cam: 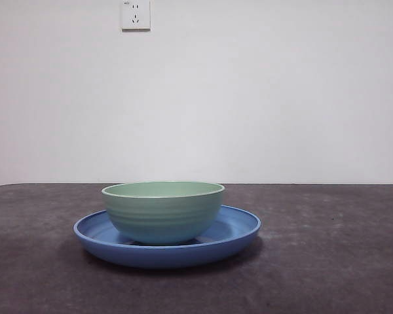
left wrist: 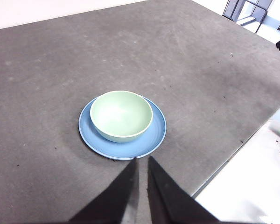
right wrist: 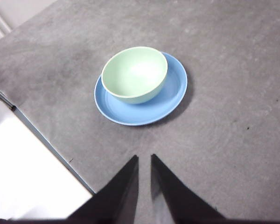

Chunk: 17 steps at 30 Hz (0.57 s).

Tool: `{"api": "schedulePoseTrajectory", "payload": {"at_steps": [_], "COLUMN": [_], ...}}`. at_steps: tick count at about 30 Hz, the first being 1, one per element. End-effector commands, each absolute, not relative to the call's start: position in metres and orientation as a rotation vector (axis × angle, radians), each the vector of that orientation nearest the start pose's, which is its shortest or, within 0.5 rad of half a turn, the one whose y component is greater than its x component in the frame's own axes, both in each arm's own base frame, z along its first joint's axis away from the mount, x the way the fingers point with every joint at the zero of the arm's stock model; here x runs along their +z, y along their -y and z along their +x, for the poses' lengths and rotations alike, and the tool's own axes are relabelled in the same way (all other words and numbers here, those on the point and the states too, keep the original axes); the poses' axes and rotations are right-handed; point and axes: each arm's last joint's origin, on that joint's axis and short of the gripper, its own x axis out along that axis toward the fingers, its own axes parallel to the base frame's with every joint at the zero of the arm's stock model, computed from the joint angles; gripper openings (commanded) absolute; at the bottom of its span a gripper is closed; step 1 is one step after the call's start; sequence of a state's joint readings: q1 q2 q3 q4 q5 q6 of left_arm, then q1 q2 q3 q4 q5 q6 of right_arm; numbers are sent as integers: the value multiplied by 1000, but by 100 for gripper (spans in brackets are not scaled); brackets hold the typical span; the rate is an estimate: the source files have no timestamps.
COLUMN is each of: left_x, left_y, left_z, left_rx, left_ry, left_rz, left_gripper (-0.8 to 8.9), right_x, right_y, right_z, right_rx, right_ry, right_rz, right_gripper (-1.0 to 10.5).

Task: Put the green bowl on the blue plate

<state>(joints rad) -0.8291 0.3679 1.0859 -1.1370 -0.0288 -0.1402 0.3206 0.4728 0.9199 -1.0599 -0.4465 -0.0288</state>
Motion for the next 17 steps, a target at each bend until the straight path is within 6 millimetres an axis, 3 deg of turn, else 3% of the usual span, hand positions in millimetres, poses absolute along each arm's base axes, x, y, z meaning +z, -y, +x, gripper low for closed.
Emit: {"api": "schedulePoseTrajectory", "payload": {"at_steps": [1, 12, 17], "left_x": [369, 369, 364], "left_y": [4, 4, 7], "left_z": [5, 5, 12], "left_rx": [-766, -750, -551], "left_ry": [-426, -427, -453], "left_rz": [52, 49, 15], "left_gripper": [24, 24, 24], "right_x": [332, 332, 332], "right_y": [-30, -30, -30], "right_z": [51, 51, 51], "right_rx": [759, 759, 759], "right_ry": [-600, -597, -597], "right_rz": [21, 20, 20], "right_gripper": [36, 36, 36]}}
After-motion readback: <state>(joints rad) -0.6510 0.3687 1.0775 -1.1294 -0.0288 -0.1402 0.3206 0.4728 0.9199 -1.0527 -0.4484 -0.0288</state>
